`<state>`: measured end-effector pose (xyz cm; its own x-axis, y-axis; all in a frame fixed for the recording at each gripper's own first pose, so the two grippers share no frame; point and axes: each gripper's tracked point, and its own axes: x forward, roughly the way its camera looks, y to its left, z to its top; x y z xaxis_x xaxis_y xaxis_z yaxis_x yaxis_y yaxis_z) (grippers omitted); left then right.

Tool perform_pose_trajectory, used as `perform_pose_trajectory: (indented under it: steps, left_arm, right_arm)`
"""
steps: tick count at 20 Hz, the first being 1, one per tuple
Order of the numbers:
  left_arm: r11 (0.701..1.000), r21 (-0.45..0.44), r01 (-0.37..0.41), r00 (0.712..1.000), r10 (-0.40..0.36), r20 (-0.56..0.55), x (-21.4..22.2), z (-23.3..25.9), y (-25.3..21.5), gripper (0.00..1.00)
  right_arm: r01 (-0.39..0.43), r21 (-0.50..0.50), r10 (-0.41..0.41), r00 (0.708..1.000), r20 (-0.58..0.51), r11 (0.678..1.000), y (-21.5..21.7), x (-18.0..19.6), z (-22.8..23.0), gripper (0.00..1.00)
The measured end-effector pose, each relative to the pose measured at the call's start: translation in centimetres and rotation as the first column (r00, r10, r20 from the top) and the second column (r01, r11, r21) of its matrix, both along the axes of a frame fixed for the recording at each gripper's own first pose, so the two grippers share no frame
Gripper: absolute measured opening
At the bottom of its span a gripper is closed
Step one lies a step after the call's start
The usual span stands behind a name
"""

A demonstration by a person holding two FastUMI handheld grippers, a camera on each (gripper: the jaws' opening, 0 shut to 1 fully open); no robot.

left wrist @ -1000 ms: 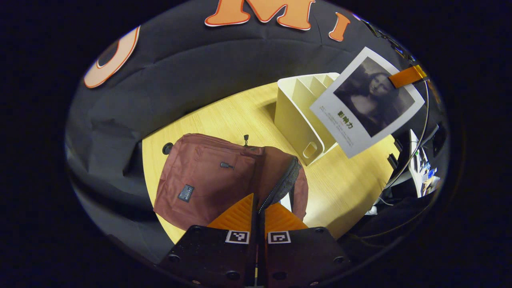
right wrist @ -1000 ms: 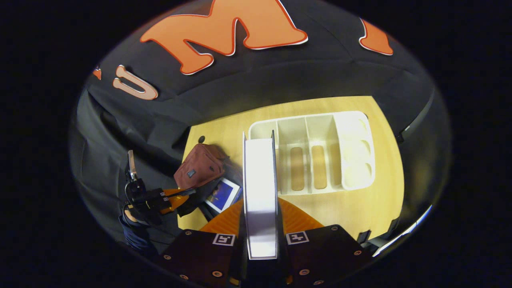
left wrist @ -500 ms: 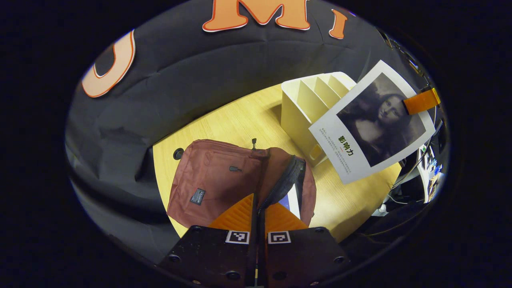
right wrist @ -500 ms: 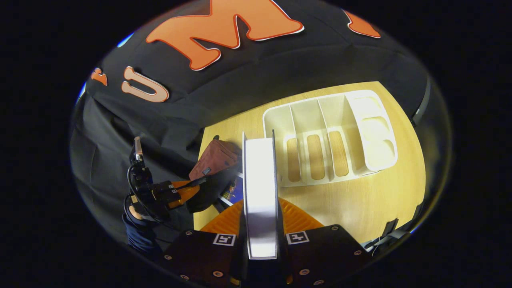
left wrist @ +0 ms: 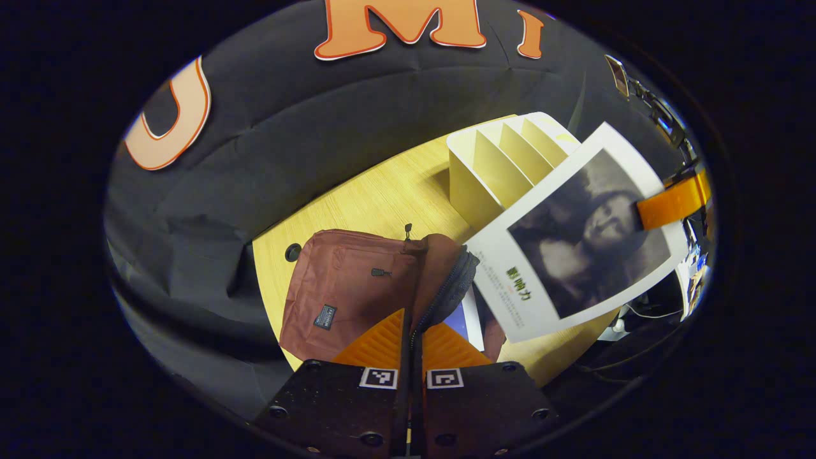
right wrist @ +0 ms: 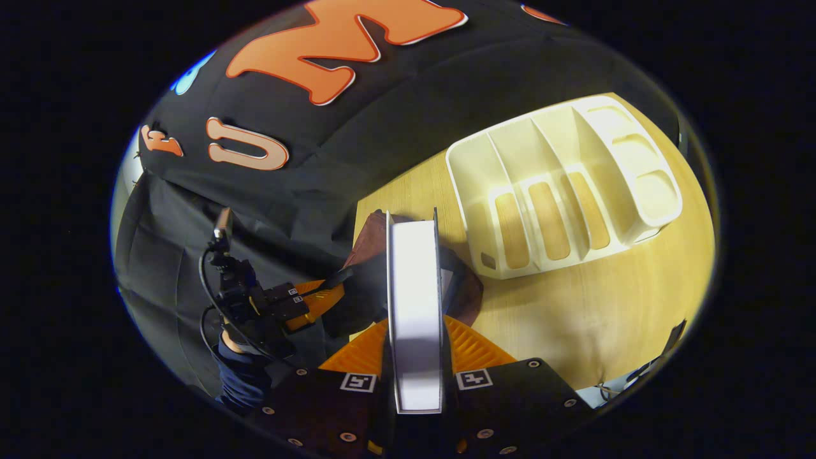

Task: Open the schoolbag, grab two books from the bookshelf and put them into the schoolbag.

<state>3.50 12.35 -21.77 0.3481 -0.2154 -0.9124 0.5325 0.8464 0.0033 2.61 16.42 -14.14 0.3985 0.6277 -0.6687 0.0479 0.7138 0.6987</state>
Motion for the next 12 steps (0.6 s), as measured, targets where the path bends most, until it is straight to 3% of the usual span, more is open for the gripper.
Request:
perform_pose_trajectory:
  steps: [6, 12]
  left_arm:
    - [1.000, -0.009, 0.002, 0.999, -0.001, 0.033, 1.3, 1.6, -0.2, 0.02]
    - [1.000, -0.013, 0.027, 0.998, -0.027, 0.050, 1.5, 2.3, -0.9, 0.02]
  right_arm:
    - [0.052, 0.132, -0.050, 0.999, -0.016, 0.990, 3.4, 0.0, -3.7, 0.30]
    - [0.106, 0.142, -0.104, 0.994, -0.018, 0.984, 6.4, 1.5, -6.7, 0.30]
